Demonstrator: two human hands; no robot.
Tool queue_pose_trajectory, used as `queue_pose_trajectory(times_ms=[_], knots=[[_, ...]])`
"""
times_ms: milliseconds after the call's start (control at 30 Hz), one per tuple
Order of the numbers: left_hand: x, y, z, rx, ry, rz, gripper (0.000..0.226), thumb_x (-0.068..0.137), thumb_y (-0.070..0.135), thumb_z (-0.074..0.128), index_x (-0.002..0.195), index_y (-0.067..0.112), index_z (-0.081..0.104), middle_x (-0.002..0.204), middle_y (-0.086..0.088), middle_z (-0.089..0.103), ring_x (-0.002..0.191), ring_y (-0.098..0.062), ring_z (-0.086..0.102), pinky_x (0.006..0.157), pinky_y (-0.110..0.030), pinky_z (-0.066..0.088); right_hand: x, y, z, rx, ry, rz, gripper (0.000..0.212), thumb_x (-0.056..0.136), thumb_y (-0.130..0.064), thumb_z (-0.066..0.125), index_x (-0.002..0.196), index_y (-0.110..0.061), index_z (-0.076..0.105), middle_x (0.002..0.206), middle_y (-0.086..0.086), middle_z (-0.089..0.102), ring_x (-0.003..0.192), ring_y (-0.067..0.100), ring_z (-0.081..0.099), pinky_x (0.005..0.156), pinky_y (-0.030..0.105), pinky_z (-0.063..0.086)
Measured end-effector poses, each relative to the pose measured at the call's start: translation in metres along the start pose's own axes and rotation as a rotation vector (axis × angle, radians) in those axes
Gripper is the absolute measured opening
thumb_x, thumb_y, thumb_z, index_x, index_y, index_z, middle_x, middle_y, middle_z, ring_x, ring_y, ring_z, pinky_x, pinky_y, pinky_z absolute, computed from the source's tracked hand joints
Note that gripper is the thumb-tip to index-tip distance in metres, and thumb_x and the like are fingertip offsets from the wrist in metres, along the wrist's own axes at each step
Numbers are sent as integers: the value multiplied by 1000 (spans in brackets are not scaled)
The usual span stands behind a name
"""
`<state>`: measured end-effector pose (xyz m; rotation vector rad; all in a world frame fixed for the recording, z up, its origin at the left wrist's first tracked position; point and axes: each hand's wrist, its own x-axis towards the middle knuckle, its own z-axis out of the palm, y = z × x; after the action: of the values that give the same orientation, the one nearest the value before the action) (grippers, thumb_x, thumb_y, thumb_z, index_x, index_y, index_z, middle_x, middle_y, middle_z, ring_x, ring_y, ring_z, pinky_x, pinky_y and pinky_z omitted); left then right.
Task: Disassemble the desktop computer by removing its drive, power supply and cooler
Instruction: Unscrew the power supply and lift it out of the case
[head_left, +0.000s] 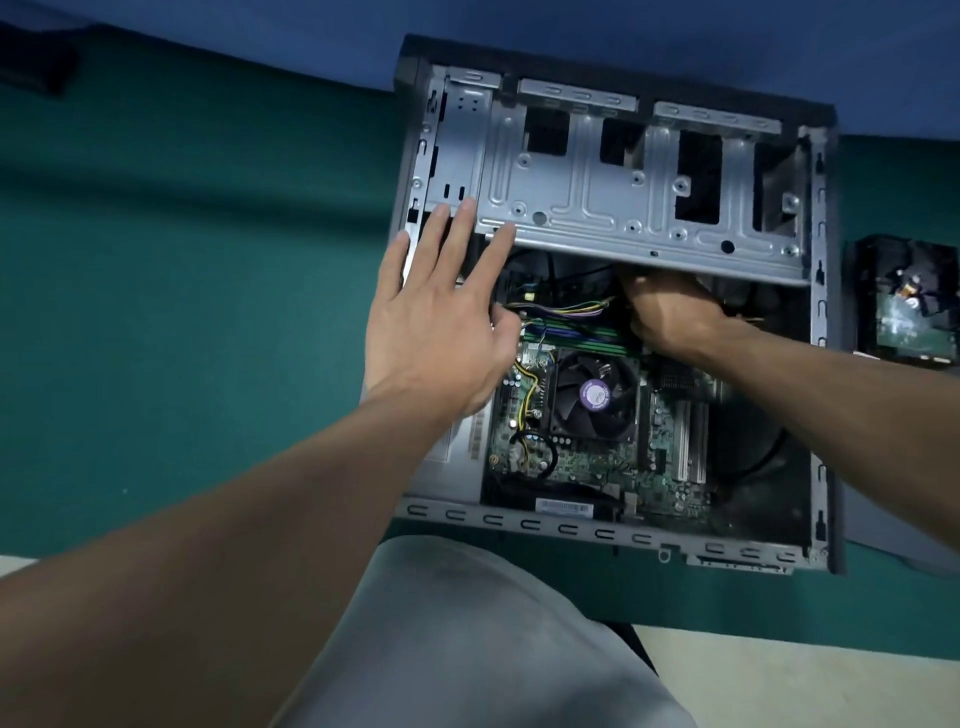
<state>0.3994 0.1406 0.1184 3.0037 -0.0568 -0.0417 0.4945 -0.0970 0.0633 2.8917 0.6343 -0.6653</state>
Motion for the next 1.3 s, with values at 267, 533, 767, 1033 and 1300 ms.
queue_pose_trajectory(times_ms=[267,533,767,1033,1300], knots=[[1,1,0,-3,1,-1,65,93,42,29,156,32,13,164,-2,6,151,-17,0,121,-42,-1,5,10,6,39,6,-27,42,80,0,58,121,4,49,113,30,57,98,42,58,82,43,52],[1,0,2,18,7,-3,65,93,43,29,155,32,14,164,-2,7,151,-18,2,121,-42,0,5,11,8,67,39,-34,40,82,2,58,121,5,48,110,35,56,93,46,58,73,43,48],[3,0,1,13,14,-7,65,93,43,28,155,33,15,164,-2,7,151,-18,2,122,-42,1,6,10,1,68,35,-52,41,82,0,56,122,0,50,119,31,55,102,45,56,84,46,51],[2,2,2,14,18,-9,65,92,42,29,155,33,14,164,-2,9,151,-17,3,121,-42,1,3,11,-1,64,29,-60,35,82,0,57,116,3,52,114,31,56,100,43,57,82,42,50],[2,1,0,17,14,-11,64,93,41,28,155,33,15,164,-2,9,151,-17,3,122,-42,2,2,9,-3,56,24,-48,43,80,4,55,122,2,47,116,30,55,102,43,56,85,45,51]])
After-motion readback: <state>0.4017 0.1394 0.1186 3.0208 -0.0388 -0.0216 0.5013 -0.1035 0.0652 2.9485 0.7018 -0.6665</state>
